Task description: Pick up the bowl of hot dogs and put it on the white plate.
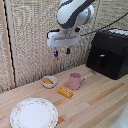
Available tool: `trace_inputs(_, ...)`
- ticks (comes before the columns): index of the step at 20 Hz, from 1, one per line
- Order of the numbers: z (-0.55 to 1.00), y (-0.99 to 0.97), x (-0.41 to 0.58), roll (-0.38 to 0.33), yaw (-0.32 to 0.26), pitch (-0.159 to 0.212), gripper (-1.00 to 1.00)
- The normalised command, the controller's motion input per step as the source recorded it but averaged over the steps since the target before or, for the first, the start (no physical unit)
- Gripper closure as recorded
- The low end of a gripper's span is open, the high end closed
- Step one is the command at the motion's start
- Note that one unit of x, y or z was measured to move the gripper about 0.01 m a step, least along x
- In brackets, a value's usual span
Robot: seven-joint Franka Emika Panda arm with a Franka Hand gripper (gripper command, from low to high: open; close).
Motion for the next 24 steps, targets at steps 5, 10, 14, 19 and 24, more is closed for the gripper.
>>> trace_inputs(5, -0.07, -0.14, 0.858, 0.002, 0.000, 0.100, -1.00)
trace_inputs(10, -0.06, -0.18, 0.755, 0.001, 0.013, 0.082, -1.00)
trace_inputs(14, -0.13, -0.28, 0.576, 0.000, 0.050, 0.122, -1.00)
trace_inputs(19, -0.22, -0.27, 0.330, 0.000, 0.080, 0.136, -1.00)
trace_inputs(24, -0.28, -0.08, 0.210, -0.012, 0.093, 0.069, -1.00)
